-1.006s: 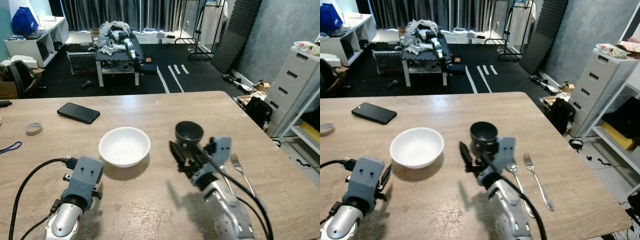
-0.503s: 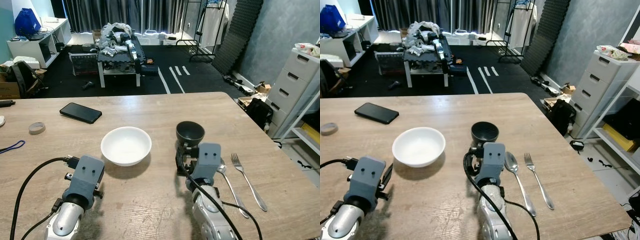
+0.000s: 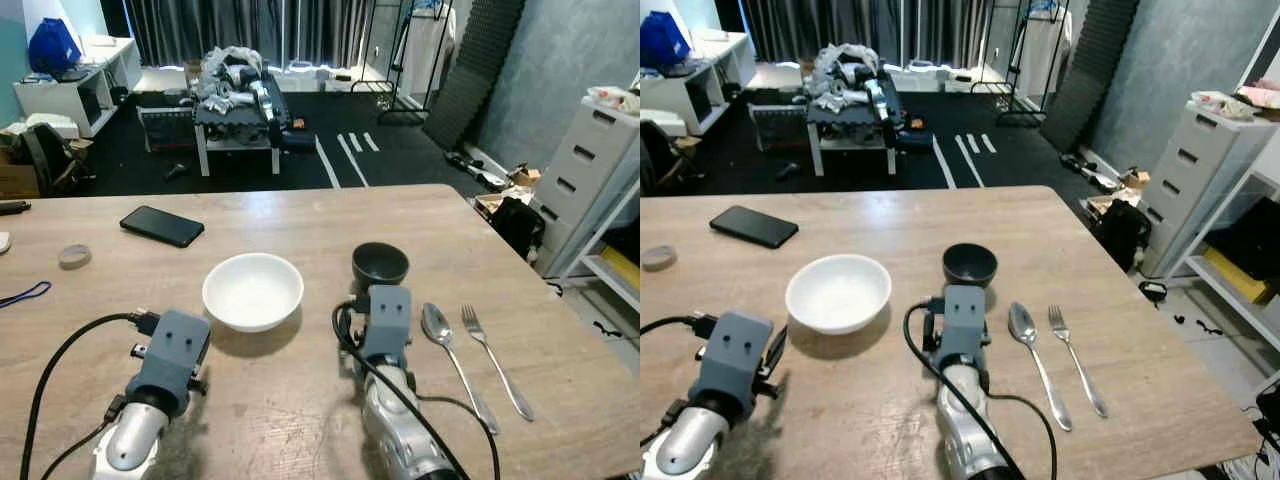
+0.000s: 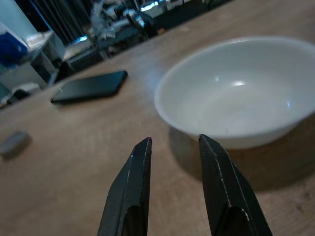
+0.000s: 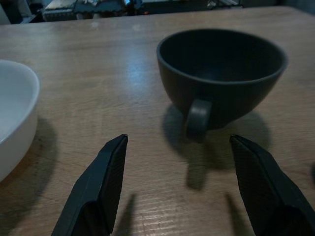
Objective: Setting the table
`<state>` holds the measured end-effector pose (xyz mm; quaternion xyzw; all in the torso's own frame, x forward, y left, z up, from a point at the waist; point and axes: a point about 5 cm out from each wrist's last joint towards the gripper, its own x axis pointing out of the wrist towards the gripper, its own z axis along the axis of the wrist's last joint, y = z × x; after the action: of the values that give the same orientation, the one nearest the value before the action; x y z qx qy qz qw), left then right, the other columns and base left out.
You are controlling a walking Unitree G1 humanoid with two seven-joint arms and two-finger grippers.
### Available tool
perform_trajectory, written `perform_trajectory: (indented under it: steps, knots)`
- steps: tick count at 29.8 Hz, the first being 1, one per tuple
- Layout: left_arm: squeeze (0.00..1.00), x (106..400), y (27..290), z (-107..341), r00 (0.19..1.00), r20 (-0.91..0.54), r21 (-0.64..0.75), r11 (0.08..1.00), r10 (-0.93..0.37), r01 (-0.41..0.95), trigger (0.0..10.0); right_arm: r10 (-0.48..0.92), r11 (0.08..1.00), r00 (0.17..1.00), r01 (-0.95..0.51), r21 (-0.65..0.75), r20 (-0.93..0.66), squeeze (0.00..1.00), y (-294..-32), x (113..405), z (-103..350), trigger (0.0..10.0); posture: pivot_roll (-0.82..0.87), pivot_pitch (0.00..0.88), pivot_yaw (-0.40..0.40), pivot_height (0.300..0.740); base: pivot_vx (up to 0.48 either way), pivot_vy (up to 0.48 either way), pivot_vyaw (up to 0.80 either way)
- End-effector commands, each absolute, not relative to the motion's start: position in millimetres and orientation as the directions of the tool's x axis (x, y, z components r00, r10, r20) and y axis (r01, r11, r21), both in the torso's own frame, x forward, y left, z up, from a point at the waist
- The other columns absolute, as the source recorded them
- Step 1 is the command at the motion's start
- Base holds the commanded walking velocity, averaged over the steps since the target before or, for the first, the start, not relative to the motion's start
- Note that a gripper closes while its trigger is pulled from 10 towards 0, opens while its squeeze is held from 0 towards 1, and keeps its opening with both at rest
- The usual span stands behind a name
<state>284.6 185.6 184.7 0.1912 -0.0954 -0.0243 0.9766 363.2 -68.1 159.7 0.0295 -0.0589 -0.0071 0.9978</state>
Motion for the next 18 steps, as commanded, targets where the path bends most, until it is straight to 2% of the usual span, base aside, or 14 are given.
perform_trajectory:
  steps: [1, 7, 18]
  knots:
    - [0.00, 278.9, 189.5, 191.9, 0.977, 0.169, 0.374, 0.925, -0.132, 0.060, 10.0, -0.012, 0.994, 0.995, 0.001, 0.108, 0.097, 0.00, -61.9, 363.7, 156.9, 10.0, 0.26, 0.157, 0.061, 0.740, 0.000, 0.000, 0.00]
    - [0.00, 270.6, 189.9, 223.0, 0.939, 0.169, 0.430, 0.880, -0.298, 0.202, 10.0, -0.042, 0.994, 0.992, 0.030, 0.107, 0.118, 0.00, -68.3, 372.1, 163.7, 10.0, 0.28, 0.185, 0.073, 0.740, 0.000, 0.000, 0.00]
    - [0.00, 268.0, 189.6, 243.9, 0.931, 0.210, 0.437, 0.880, -0.300, 0.185, 10.0, -0.124, 0.987, 0.986, 0.110, 0.119, 0.115, 0.00, -78.4, 378.5, 165.5, 10.0, 0.32, 0.210, 0.086, 0.740, 0.000, 0.000, 0.00]
